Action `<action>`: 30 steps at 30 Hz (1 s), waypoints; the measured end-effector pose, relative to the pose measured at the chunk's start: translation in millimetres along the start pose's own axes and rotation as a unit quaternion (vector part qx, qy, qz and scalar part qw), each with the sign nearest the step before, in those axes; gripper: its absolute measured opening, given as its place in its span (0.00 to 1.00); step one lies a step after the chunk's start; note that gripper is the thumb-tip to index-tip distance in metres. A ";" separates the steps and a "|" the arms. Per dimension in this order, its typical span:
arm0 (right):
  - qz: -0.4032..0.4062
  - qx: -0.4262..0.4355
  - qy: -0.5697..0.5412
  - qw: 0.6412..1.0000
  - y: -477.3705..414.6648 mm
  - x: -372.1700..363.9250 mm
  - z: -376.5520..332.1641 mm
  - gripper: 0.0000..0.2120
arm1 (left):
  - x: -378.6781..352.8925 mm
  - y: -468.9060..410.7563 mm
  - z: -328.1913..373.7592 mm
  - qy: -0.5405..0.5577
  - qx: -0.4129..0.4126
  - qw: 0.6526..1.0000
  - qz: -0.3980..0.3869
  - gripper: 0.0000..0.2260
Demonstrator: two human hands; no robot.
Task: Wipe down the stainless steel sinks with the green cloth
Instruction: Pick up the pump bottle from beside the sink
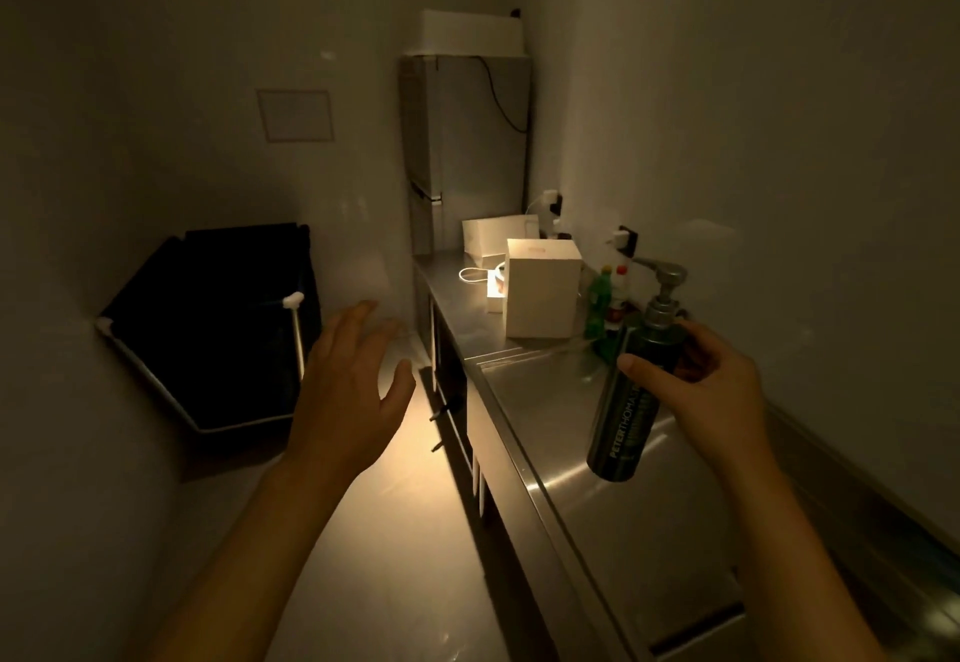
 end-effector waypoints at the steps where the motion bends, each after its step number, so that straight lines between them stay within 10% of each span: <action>1: 0.007 -0.001 0.000 1.000 -3.9 -11.4 -0.4 0.24 | -3.9 -10.9 -11.1 0.004 -0.007 1.000 -0.005 0.21; 30: 0.238 -0.053 0.118 0.963 -149.3 42.0 121.8 0.25 | -299.3 -190.7 37.4 0.177 -0.166 0.961 -0.130 0.22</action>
Point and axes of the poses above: each hand's wrist, its own y-axis away from the middle knuckle, its own x-axis out of the back of the hand, z = x × y, the point moved 2 cm from there along -y, towards the middle knuckle, and after that the axes turned 10 degrees about z, right-handed, at the moved point
